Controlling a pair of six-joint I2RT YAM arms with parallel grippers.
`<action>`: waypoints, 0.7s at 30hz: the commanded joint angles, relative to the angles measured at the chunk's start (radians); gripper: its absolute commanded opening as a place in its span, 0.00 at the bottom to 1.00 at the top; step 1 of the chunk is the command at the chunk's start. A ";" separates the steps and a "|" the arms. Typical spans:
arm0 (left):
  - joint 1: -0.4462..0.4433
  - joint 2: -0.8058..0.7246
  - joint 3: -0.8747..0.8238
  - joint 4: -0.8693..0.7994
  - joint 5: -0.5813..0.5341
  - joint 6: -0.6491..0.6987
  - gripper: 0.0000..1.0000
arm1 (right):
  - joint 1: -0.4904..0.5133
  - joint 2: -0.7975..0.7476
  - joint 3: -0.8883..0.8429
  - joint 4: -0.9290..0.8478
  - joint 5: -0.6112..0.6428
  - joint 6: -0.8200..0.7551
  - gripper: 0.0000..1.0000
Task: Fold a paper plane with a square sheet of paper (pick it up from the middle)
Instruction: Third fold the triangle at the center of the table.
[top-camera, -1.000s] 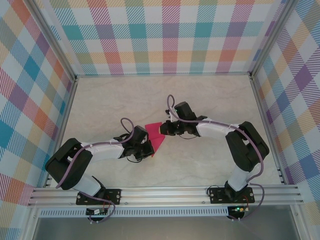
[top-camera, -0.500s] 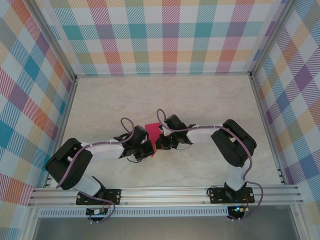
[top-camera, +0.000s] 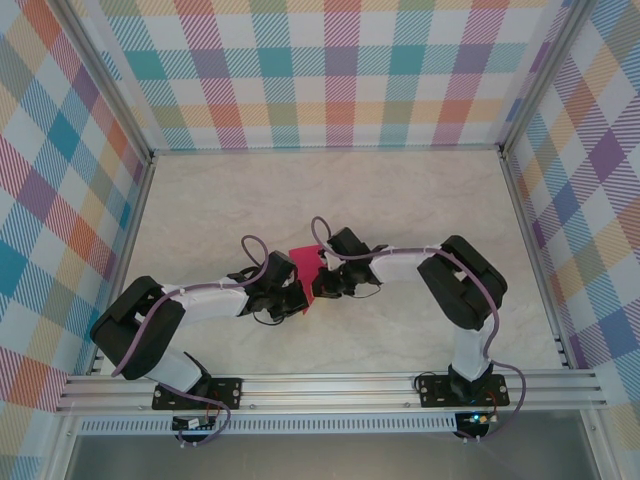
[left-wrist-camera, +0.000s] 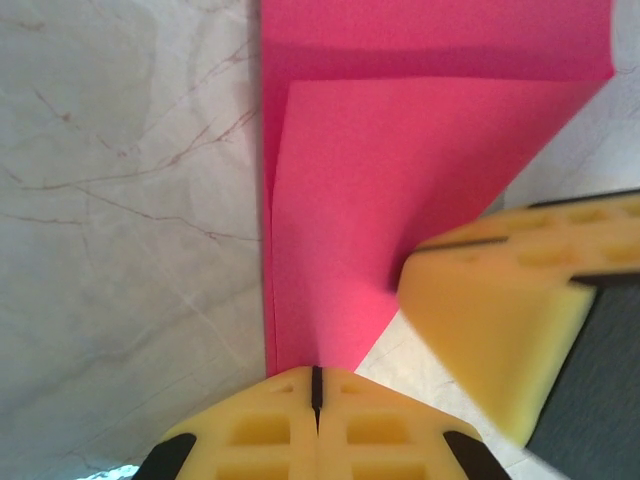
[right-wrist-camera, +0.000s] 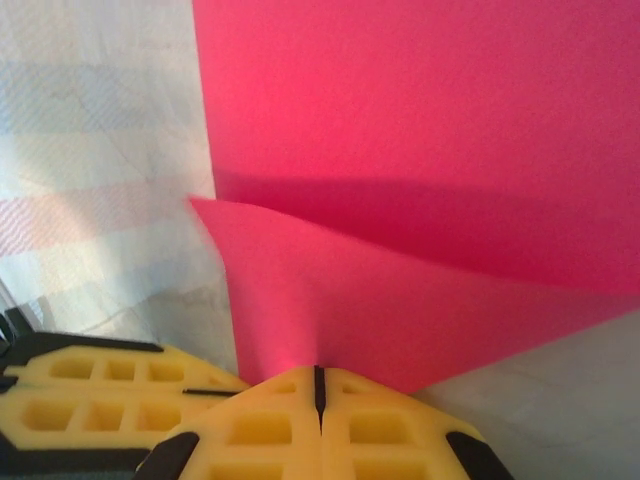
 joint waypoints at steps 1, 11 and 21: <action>-0.011 0.032 -0.028 -0.142 -0.040 0.018 0.00 | -0.044 0.032 0.026 -0.024 0.066 -0.025 0.00; -0.012 0.031 -0.035 -0.145 -0.041 0.020 0.00 | -0.145 0.067 0.049 -0.012 0.074 -0.031 0.00; -0.012 -0.020 0.002 -0.165 -0.047 0.040 0.00 | -0.251 -0.072 0.092 -0.097 0.145 -0.129 0.03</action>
